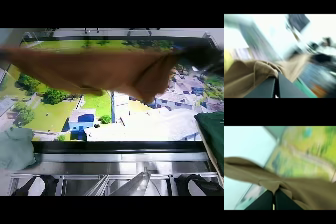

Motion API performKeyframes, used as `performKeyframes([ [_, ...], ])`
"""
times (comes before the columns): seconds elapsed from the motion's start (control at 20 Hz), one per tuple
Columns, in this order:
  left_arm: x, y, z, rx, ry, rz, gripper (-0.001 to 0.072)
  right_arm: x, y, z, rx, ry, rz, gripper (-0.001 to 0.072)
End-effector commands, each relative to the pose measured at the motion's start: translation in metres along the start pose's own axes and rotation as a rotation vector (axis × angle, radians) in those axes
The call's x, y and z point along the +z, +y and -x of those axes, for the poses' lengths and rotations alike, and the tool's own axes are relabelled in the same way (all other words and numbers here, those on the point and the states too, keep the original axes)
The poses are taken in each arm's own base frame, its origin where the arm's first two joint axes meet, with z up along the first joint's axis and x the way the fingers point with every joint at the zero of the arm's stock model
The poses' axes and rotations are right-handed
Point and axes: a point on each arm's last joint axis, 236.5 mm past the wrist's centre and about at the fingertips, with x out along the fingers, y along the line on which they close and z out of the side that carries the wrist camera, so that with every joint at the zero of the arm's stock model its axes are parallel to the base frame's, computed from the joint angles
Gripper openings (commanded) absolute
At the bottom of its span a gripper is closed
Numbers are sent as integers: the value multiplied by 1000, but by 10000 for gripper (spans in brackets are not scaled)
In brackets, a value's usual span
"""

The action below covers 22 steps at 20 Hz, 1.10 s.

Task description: Fold the shirts.

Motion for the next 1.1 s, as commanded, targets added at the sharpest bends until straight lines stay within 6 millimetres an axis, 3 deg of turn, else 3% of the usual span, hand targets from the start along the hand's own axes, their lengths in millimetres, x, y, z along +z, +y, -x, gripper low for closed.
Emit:
performKeyframes([
  [0.0, 98, -136, 29, 131, -350, -419, 25, 100, 101, 80, -120, -302, 360, 23],
  [0.05, 110, -160, 31, 141, -394, -486, 26, 116, 122, 92, -129, -356, 423, 23],
  [0.15, 120, -181, 27, 145, -378, -584, 26, 135, 152, 104, -123, -416, 504, 24],
  [0.25, 112, -174, 15, 130, -262, -606, 26, 140, 155, 101, -98, -410, 506, 23],
  [0.35, 102, -148, 2, 108, -145, -551, 26, 138, 135, 83, -44, -344, 481, 23],
  [0.45, 91, -99, -14, 141, -30, -490, 26, 124, 93, 48, -13, -211, 411, 23],
  [0.55, 67, -40, -39, 180, 108, -436, 26, 97, 42, -6, -10, -52, 347, 23],
  [0.65, 25, 25, -75, 210, 285, -381, 27, 67, -14, -60, -68, 81, 334, 23],
  [0.8, -48, 127, -122, 286, 520, -319, 27, 24, -120, -129, -241, 216, 336, 23],
  [0.9, -99, 202, -133, 359, 657, -268, 27, -2, -176, -161, -292, 248, 255, 23],
  [1.05, -135, 296, -123, 461, 694, -158, 26, -39, -243, -190, -352, 281, 149, 23],
])
